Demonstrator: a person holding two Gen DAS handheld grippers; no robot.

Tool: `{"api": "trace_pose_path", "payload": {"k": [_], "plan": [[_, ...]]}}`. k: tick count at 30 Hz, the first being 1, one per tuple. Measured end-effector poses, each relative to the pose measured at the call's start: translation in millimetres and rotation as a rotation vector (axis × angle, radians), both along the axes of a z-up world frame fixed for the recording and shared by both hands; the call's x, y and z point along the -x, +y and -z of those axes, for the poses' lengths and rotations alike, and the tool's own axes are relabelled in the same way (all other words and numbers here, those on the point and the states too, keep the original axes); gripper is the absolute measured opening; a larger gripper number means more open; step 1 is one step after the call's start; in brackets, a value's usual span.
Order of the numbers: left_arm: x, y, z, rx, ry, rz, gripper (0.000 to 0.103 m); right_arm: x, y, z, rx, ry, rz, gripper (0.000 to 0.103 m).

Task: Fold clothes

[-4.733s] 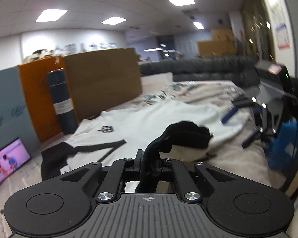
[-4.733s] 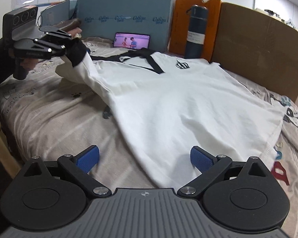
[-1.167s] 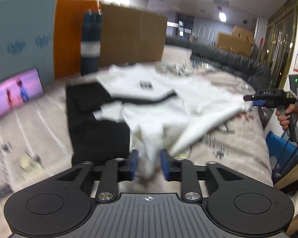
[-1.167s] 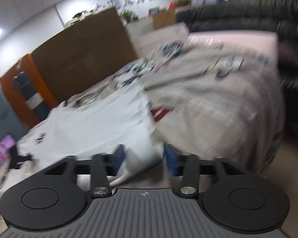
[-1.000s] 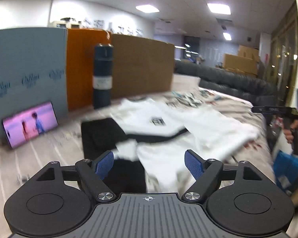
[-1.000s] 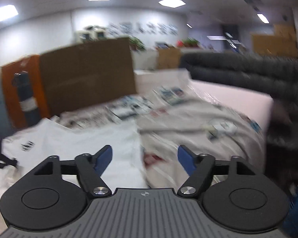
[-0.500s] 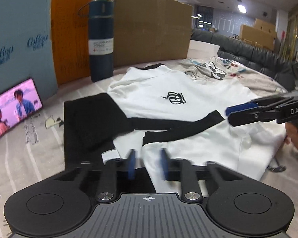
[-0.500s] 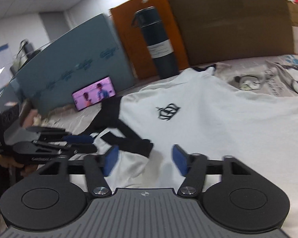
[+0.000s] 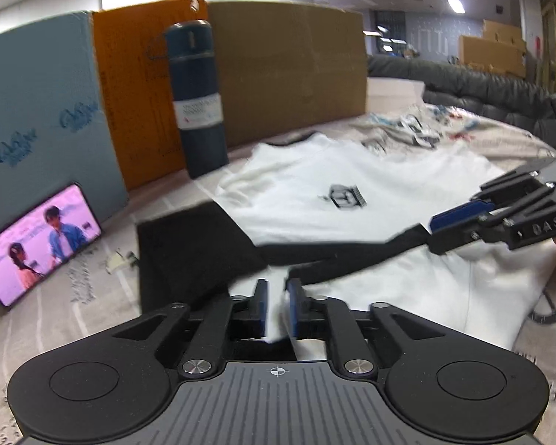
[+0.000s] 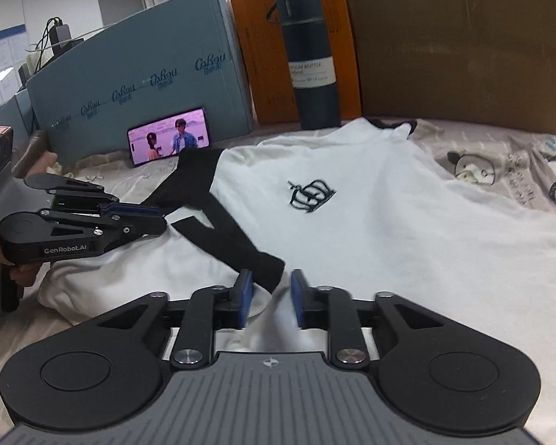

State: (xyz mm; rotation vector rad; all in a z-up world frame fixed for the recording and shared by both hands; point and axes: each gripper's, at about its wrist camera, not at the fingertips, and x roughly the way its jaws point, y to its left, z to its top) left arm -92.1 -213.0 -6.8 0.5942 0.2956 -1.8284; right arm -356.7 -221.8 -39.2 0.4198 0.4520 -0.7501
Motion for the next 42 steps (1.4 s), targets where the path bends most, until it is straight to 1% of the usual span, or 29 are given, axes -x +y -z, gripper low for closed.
{"api": "trace_pose_path", "payload": {"k": [1,2,3,4,5,6,9,11,14,18,21,24,26,29,31,33,35,36,37,39,40,42], "plan": [[0,2,-4,0.017,0.003,-0.008,0.034,2,0,-3,0.007,-0.011,0.005,0.038],[0,3,-8,0.034,0.006,-0.017,0.051,5,0,-6,0.011,-0.024,0.01,0.043],[2,5,-10,0.047,0.01,-0.021,0.067,7,0,-9,0.016,-0.042,0.01,0.049],[5,5,-9,0.04,-0.004,-0.014,0.07,9,0,-12,0.021,-0.061,0.004,0.055],[9,5,-7,0.029,-0.023,-0.005,0.071,9,0,-15,0.024,-0.07,-0.005,0.059],[13,4,-6,0.018,-0.042,0.005,0.071,8,0,-17,0.028,-0.066,-0.012,0.065],[23,0,1,-0.006,-0.116,0.005,0.071,3,-2,-21,0.034,-0.017,-0.018,0.068],[20,-4,-5,-0.005,-0.092,0.004,0.071,3,-7,-25,0.034,0.0,-0.008,0.069],[8,-11,-24,0.036,-0.024,-0.042,0.071,12,-21,-38,0.041,-0.025,0.04,0.072],[-8,-26,-51,0.071,0.11,-0.127,0.072,32,-47,-58,0.046,-0.109,0.099,0.079],[-18,-40,-65,0.069,0.2,-0.179,0.072,44,-71,-67,0.048,-0.17,0.149,0.081],[-22,-58,-71,0.029,0.315,-0.196,0.072,52,-98,-72,0.034,-0.226,0.195,0.083],[-22,-71,-69,-0.008,0.409,-0.185,0.072,52,-118,-67,-0.016,-0.261,0.21,0.083],[-21,-93,-55,-0.086,0.608,-0.131,0.075,46,-146,-54,-0.085,-0.295,0.224,0.083],[-19,-105,-41,-0.128,0.739,-0.109,0.075,41,-165,-43,-0.132,-0.31,0.232,0.083],[-15,-114,-23,-0.174,0.848,-0.099,0.076,32,-182,-34,-0.165,-0.318,0.217,0.083],[-10,-122,-3,-0.226,0.92,-0.099,0.076,22,-195,-26,-0.177,-0.305,0.206,0.083],[-7,-125,6,-0.253,0.935,-0.109,0.076,16,-202,-23,-0.175,-0.292,0.2,0.084],[-4,-128,14,-0.278,0.931,-0.12,0.076,11,-207,-20,-0.172,-0.274,0.198,0.086],[2,-134,26,-0.335,0.885,-0.15,0.075,3,-216,-14,-0.167,-0.244,0.198,0.086],[4,-136,31,-0.346,0.875,-0.158,0.075,0,-220,-10,-0.173,-0.24,0.198,0.086],[7,-136,34,-0.336,0.869,-0.152,0.076,-5,-228,-4,-0.189,-0.235,0.195,0.086]]}}
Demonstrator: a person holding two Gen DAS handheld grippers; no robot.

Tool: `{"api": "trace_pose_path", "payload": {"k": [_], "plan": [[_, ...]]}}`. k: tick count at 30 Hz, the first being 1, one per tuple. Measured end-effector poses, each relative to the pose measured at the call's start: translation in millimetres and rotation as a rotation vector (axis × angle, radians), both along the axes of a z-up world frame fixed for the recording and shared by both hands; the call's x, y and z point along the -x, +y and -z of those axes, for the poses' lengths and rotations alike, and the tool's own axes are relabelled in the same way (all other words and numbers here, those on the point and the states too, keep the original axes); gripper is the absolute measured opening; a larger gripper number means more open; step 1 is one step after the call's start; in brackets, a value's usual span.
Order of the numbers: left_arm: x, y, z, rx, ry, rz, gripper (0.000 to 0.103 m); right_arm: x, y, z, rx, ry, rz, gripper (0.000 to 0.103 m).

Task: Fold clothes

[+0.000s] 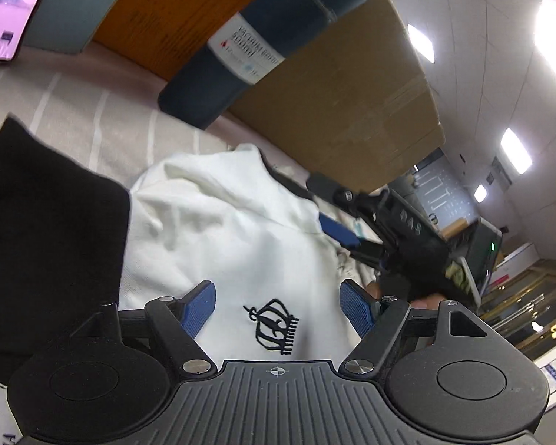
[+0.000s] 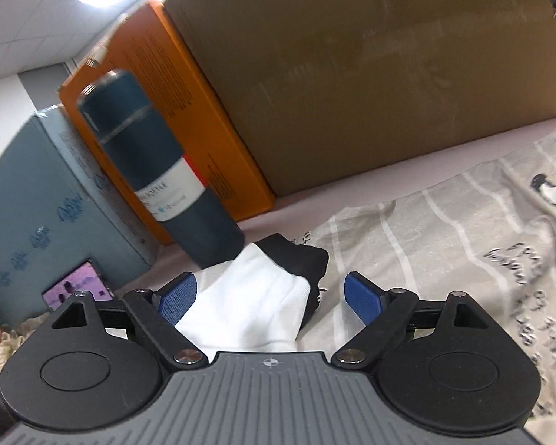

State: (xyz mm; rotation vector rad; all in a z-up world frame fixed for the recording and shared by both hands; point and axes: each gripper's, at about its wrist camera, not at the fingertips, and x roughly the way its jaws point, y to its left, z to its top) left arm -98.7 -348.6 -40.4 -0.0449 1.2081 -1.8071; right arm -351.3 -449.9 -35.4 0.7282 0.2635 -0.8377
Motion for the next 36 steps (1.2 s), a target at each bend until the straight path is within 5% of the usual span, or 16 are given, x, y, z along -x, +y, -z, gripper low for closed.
{"api": "trace_pose_path", "payload": {"k": [5,10,12,17,24,29,36], "plan": [[1,3,1,0.025,0.01,0.007,0.076,-18,-10,8,0.017,0.032,-0.031,0.081],[-10,3,2,0.037,0.104,-0.005,0.076,-30,-8,8,0.06,0.065,-0.068,0.018],[-16,3,3,0.047,0.191,-0.02,0.076,-30,-3,2,0.094,0.073,-0.081,0.011],[-32,3,9,0.086,0.422,-0.077,0.076,-26,27,-25,0.249,0.047,-0.123,0.01],[-50,17,9,0.129,0.583,-0.166,0.075,-25,98,-40,0.446,0.069,-0.292,0.005],[-56,26,9,0.096,0.577,-0.18,0.075,-33,152,-29,0.561,0.179,-0.448,0.001],[-50,23,-5,0.064,0.407,-0.171,0.074,-36,180,-15,0.563,0.248,-0.483,0.002]]}}
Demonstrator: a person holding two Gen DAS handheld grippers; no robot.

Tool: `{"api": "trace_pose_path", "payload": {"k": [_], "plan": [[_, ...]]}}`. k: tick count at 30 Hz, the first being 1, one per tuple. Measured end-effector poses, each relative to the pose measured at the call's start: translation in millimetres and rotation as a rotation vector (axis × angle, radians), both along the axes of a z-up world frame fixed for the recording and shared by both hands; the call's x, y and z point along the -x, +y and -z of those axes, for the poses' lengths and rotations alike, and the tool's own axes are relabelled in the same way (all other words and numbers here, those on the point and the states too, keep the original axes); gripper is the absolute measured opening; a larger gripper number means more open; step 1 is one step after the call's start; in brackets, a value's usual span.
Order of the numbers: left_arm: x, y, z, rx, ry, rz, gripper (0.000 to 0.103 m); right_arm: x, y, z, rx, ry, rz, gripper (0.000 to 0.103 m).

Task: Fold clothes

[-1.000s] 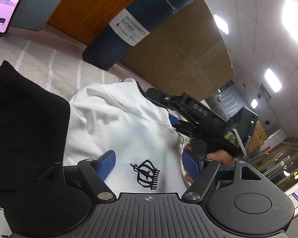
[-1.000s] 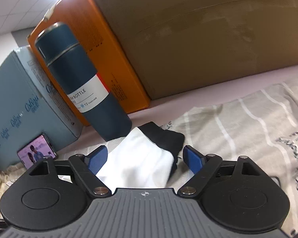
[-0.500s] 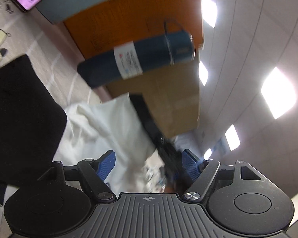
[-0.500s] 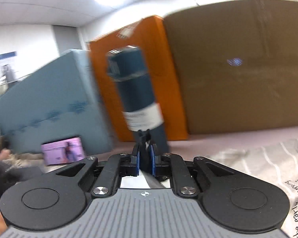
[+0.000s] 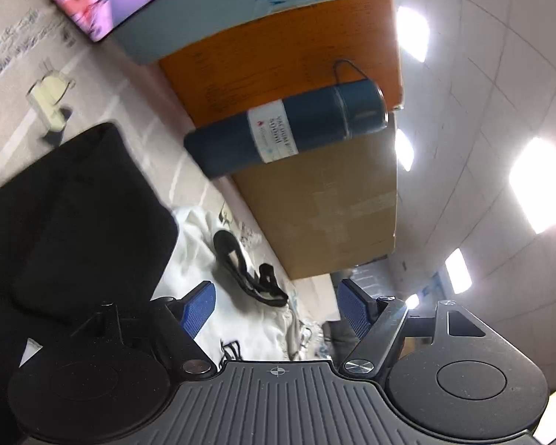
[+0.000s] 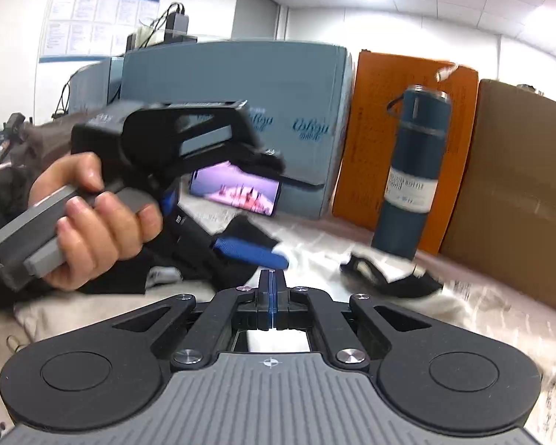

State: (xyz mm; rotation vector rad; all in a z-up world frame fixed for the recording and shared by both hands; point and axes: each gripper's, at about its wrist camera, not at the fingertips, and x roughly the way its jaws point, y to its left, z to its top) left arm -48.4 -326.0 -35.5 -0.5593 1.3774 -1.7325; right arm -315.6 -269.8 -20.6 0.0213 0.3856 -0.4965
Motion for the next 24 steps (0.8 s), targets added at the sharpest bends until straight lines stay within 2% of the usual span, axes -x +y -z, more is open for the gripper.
{"api": "trace_pose_path", "payload": {"k": [2,3,4,6,7,10,14,15,16,18,19,21,24], "plan": [[3,-6,-11,0.013,-0.012,0.025,0.075,3,-8,-2,-0.002,-0.003,0.053,0.006],[4,-10,-15,0.012,-0.036,0.025,0.075,3,-16,-4,0.019,0.01,0.089,0.022],[5,-11,-15,0.006,-0.043,0.026,0.075,3,-24,-7,0.039,0.023,0.125,0.045],[5,-12,-14,-0.009,-0.045,0.029,0.075,1,-40,-9,0.081,0.062,0.175,0.053],[5,-12,-13,-0.016,-0.046,0.031,0.075,-4,-48,-9,0.103,0.093,0.181,0.06],[2,-16,-4,-0.052,-0.015,0.031,0.075,-15,-74,-3,0.114,0.161,0.137,0.071],[-2,-19,10,-0.084,0.024,0.02,0.075,-16,-98,0,0.02,0.147,0.056,0.068],[-3,-21,13,-0.091,0.035,0.017,0.075,-16,-103,1,0.004,0.138,0.048,0.06],[-5,-23,16,-0.098,0.046,0.014,0.075,-16,-107,2,-0.008,0.141,0.055,0.038],[-5,-23,17,-0.095,0.047,0.014,0.076,-18,-111,4,-0.03,0.158,0.067,0.013],[-5,-24,17,-0.093,0.046,0.014,0.076,-16,-112,3,-0.044,0.139,0.065,0.008],[-4,-23,16,-0.086,0.049,0.013,0.076,-9,-106,-2,-0.051,0.094,0.07,0.005],[-4,-23,16,-0.069,0.069,0.018,0.075,0,-88,-16,0.003,0.042,0.052,0.002]]}}
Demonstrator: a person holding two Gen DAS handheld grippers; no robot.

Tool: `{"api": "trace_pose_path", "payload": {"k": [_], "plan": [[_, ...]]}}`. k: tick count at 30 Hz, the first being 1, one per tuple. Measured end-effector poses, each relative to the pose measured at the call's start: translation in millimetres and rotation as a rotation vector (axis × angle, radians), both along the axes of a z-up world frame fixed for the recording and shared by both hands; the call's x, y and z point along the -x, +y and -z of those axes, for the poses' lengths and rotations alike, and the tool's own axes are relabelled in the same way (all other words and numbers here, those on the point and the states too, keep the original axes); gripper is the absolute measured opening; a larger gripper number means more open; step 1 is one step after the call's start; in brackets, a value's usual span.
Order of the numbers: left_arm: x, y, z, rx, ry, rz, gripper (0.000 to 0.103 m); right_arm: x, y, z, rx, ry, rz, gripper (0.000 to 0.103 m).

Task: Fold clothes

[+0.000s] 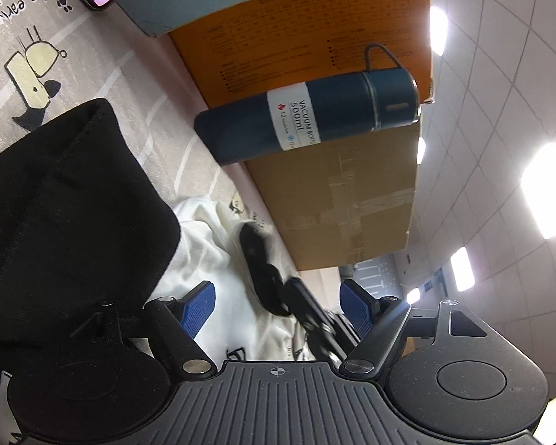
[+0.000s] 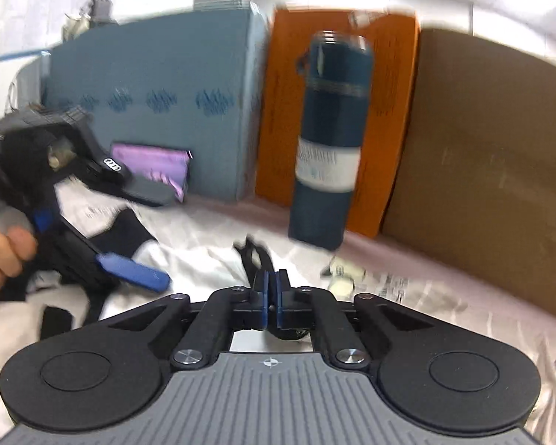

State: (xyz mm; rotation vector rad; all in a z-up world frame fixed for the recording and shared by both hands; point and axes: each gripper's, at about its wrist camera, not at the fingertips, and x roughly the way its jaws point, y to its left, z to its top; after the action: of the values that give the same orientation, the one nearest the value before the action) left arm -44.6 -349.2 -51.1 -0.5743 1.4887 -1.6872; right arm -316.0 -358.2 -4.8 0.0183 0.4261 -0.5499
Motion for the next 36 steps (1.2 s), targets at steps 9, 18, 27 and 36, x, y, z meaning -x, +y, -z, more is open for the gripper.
{"api": "trace_pose_path", "payload": {"k": [9,18,27,36], "plan": [[4,3,-5,0.008,-0.025,-0.002,0.076,1,39,-4,0.186,0.119,-0.018,0.044],[3,1,-2,-0.003,-0.022,0.001,0.076,-19,-9,23,0.095,0.164,0.049,0.044],[7,1,-4,0.017,0.009,0.017,0.076,7,37,0,0.182,0.025,-0.016,0.006],[21,24,-15,0.004,-0.087,0.078,0.073,4,118,12,0.203,0.096,-0.151,0.006]]}}
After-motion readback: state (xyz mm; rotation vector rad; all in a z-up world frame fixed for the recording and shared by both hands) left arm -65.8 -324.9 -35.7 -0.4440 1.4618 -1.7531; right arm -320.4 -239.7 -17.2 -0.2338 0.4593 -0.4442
